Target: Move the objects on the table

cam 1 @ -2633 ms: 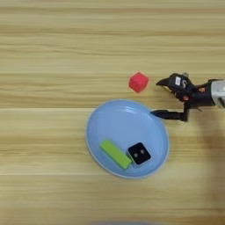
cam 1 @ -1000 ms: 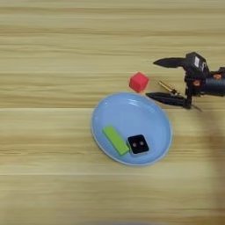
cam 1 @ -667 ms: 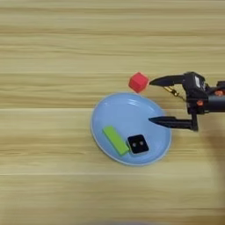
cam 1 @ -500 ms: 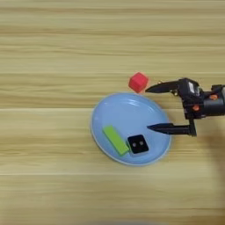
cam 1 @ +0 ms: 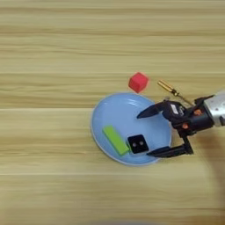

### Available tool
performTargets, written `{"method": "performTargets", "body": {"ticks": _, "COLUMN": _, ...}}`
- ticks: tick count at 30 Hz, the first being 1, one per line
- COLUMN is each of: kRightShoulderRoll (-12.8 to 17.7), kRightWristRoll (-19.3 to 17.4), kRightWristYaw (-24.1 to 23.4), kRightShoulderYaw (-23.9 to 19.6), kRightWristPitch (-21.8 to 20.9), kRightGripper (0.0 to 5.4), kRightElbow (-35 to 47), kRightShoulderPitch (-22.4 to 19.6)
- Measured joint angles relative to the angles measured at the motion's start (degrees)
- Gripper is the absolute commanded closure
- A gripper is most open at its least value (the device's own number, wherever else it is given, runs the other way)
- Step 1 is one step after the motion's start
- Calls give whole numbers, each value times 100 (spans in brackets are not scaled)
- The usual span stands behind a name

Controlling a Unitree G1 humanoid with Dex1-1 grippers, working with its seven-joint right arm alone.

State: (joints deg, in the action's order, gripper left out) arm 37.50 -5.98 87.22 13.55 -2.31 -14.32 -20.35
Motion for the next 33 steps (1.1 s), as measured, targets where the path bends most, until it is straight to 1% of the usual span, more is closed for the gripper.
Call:
{"method": "performTargets", "body": {"ticks": 3, "kRightShoulderRoll": -56, "kRightWristRoll": 64, "kRightWristYaw": -55, "kRightShoulderYaw": 64, "kRightWristPitch": -101, "kRightGripper": 5, "kRightElbow": -9, "kRightShoulderPitch": -9}}
{"method": "performTargets", "body": {"ticks": 4, "kRightShoulderRoll": -91, "kRightWristRoll": 152, "kRightWristYaw": -87, "kRightShoulderYaw": 97, "kRightWristPitch": -197, "kRightGripper": 5, "kRightElbow": -12, "kRightShoulderPitch": -9}}
{"method": "performTargets", "body": {"ticks": 9, "kRightShoulderRoll": -257, "kRightWristRoll": 357, "kRightWristYaw": -361, "kRightShoulderYaw": 180, "kRightWristPitch": -336, "kRightGripper": 5, "kRightElbow": -61, "kRightShoulderPitch": -9}}
{"method": "performTargets", "body": {"ticks": 13, "kRightShoulderRoll": -320, "kRightWristRoll": 538, "kRightWristYaw": -564, "kRightShoulderYaw": 238, "kRightWristPitch": -496, "kRightGripper": 5, "kRightElbow": -61, "kRightShoulderPitch": -9}}
{"method": "performTargets", "body": {"ticks": 15, "kRightShoulderRoll": -385, "kRightWristRoll": 700, "kRightWristYaw": -710, "kRightShoulderYaw": 299, "kRightWristPitch": -601, "kRightGripper": 42, "kRightElbow": -68, "kRightShoulderPitch": -9}}
{"method": "performTargets", "body": {"ticks": 18, "kRightShoulderRoll": -392, "kRightWristRoll": 906, "kRightWristYaw": -862, "kRightShoulderYaw": 354, "kRightWristPitch": -816, "kRightGripper": 95, "kRightElbow": -142, "kRightShoulderPitch": -8}}
{"method": "performTargets", "body": {"ticks": 19, "kRightShoulderRoll": -393, "kRightWristRoll": 1006, "kRightWristYaw": -941, "kRightShoulderYaw": 404, "kRightWristPitch": -969, "kRightGripper": 101, "kRightElbow": -165, "kRightShoulderPitch": -8}}
{"method": "performTargets", "body": {"ticks": 21, "kRightShoulderRoll": -391, "kRightWristRoll": 1119, "kRightWristYaw": -976, "kRightShoulderYaw": 430, "kRightWristPitch": -1120, "kRightGripper": 115, "kRightElbow": -185, "kRightShoulderPitch": -8}}
{"method": "performTargets", "body": {"ticks": 24, "kRightShoulderRoll": -391, "kRightWristRoll": 1160, "kRightWristYaw": -1042, "kRightShoulderYaw": 454, "kRightWristPitch": -1297, "kRightGripper": 143, "kRightElbow": -188, "kRightShoulderPitch": -9}}
{"method": "performTargets", "body": {"ticks": 29, "kRightShoulderRoll": -391, "kRightWristRoll": 1259, "kRightWristYaw": -1075, "kRightShoulderYaw": 460, "kRightWristPitch": -1456, "kRightGripper": 195, "kRightElbow": -243, "kRightShoulderPitch": -21}}
{"method": "performTargets", "body": {"ticks": 33, "kRightShoulderRoll": -390, "kRightWristRoll": 1367, "kRightWristYaw": -1191, "kRightShoulderYaw": 464, "kRightWristPitch": -1561, "kRightGripper": 242, "kRightElbow": -364, "kRightShoulderPitch": -114}}
